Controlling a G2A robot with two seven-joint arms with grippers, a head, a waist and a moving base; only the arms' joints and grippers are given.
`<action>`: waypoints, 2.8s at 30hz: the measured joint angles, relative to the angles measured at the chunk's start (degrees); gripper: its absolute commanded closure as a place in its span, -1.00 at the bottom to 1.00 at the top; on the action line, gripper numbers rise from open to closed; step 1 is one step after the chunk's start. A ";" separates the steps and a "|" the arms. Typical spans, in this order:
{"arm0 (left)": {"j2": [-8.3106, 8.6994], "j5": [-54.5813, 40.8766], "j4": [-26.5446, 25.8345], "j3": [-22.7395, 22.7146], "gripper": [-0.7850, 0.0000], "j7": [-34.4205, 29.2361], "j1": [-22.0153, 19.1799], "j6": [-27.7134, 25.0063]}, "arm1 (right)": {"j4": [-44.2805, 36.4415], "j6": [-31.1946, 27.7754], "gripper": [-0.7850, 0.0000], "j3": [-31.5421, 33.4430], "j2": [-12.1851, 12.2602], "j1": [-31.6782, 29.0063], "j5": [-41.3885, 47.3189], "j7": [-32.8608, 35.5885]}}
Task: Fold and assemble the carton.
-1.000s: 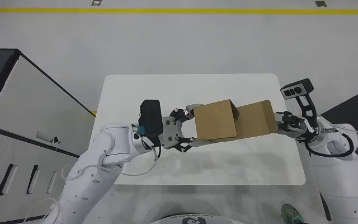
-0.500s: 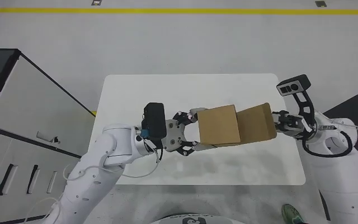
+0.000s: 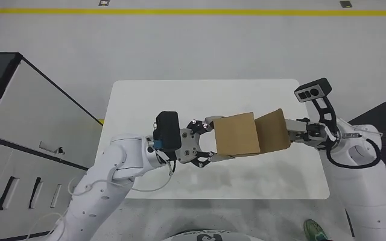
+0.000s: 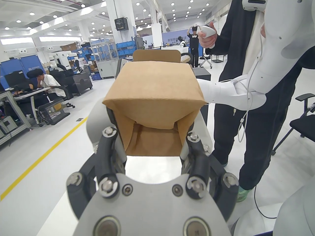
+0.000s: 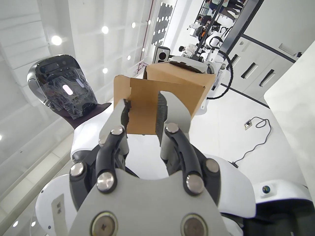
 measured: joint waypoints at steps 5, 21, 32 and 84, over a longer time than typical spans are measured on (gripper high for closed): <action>0.11 1.53 -0.36 -0.42 1.00 -0.39 0.13 -0.11 | -0.49 1.07 0.37 0.43 0.06 -0.26 -0.02 -0.15; 0.53 6.82 -1.20 -1.51 1.00 -2.14 0.52 0.25 | -0.99 4.47 0.82 1.32 0.77 0.09 -7.53 0.66; 0.71 9.31 -1.52 -1.58 1.00 -3.23 0.29 0.60 | -1.01 5.08 0.47 1.48 1.17 0.57 -9.75 1.34; 1.34 11.31 -2.37 -0.80 1.00 -4.81 -0.02 1.06 | -1.46 5.97 0.62 0.42 2.66 1.04 -12.91 1.39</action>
